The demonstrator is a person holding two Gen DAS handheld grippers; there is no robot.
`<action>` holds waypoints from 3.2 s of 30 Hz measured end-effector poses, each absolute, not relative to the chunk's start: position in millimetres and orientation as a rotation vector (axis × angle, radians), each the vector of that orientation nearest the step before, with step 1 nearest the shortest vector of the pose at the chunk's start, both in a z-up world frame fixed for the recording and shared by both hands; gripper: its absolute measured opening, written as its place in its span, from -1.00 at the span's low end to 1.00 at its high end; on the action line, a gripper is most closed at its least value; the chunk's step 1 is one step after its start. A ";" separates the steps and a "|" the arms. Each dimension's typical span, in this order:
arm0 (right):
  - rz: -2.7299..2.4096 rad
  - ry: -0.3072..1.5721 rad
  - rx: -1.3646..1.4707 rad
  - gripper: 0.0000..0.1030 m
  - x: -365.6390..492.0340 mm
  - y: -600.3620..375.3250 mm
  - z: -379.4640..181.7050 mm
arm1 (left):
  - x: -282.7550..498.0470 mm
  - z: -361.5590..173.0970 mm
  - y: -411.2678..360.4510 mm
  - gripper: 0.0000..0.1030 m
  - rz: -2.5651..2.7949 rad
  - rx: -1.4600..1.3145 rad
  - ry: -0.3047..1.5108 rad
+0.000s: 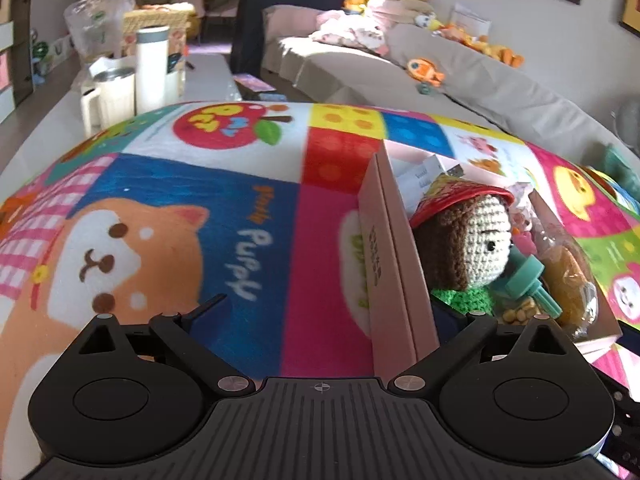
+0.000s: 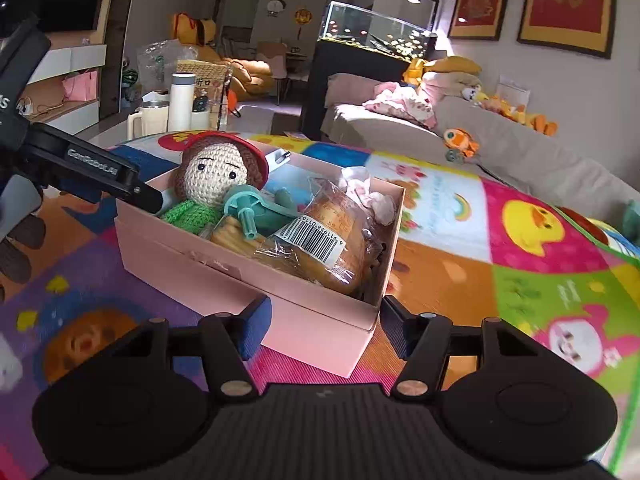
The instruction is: Organize objects
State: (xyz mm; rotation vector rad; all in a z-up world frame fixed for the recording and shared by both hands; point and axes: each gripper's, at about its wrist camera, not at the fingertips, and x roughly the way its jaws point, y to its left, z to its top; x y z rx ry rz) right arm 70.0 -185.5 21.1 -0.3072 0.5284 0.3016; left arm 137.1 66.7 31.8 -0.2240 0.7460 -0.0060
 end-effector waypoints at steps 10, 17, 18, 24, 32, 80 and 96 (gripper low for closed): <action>0.239 0.568 -0.270 0.63 49.7 -174.2 19.0 | 83.9 55.5 74.1 0.91 -0.069 -0.229 0.546; 0.159 0.655 -0.114 1.00 -20.5 -184.2 16.0 | -14.5 31.8 36.6 0.91 -0.189 -0.160 0.643; 0.152 0.667 -0.108 1.00 -29.0 -183.8 13.4 | -23.5 24.3 30.1 0.91 -0.195 -0.149 0.669; 0.095 0.751 -0.107 1.00 -45.2 -189.1 -9.3 | -35.5 2.4 -4.3 0.92 -0.093 0.025 0.681; 0.068 0.756 -0.033 1.00 -25.8 -195.9 -14.8 | -18.5 0.5 -3.6 0.96 -0.026 0.022 0.684; 0.078 0.695 -0.018 1.00 -16.3 -195.9 -20.9 | -13.0 -0.1 -6.4 0.98 0.005 0.012 0.688; 0.078 0.695 -0.018 1.00 -16.4 -195.7 -20.8 | -13.6 0.1 -6.4 0.98 0.005 0.013 0.688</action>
